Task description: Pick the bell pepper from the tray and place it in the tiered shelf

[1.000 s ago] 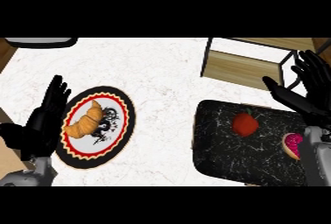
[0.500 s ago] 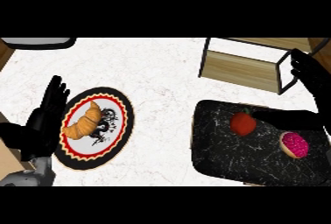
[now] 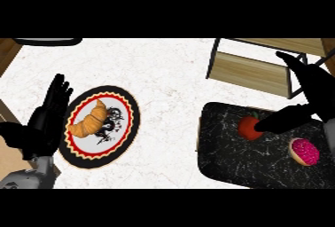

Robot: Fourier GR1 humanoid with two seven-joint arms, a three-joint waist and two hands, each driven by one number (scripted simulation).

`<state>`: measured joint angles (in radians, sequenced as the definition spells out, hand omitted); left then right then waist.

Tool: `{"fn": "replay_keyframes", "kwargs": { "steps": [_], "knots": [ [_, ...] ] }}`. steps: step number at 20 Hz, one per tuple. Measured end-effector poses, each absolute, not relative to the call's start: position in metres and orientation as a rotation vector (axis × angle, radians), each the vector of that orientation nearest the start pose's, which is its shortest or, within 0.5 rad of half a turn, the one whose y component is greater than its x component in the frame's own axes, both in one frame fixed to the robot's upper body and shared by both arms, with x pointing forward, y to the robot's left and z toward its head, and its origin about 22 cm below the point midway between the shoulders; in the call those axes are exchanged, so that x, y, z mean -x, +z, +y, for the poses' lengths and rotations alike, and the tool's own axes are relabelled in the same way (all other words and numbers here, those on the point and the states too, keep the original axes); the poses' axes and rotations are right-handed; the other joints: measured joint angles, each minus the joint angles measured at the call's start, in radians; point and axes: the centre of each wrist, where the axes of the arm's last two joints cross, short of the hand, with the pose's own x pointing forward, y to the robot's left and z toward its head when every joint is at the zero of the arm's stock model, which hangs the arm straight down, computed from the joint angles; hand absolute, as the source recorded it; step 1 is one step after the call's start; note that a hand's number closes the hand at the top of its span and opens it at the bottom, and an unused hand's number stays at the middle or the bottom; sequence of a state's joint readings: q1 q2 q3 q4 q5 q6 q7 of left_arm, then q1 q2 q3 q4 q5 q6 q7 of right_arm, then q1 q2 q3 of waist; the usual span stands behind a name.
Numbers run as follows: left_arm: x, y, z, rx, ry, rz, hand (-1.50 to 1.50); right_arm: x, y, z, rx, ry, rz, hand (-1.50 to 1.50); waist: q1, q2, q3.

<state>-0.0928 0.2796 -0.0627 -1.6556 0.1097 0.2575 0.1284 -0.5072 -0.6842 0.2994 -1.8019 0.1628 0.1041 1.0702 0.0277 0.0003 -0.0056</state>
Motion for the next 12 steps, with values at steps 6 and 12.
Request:
{"fn": "replay_keyframes", "kwargs": {
  "steps": [6, 12],
  "knots": [
    [-0.258, 0.053, 0.264, -0.229, 0.025, -1.612, 0.00, -0.306, 0.189, -0.195, 0.833, 0.775, -0.989, -1.50, -0.002, 0.000, 0.002],
    [-0.259, 0.051, 0.266, -0.236, 0.024, -1.607, 0.00, -0.319, 0.167, -0.184, 0.911, 0.867, -0.862, -1.50, -0.009, 0.000, 0.002]
  ]
}}
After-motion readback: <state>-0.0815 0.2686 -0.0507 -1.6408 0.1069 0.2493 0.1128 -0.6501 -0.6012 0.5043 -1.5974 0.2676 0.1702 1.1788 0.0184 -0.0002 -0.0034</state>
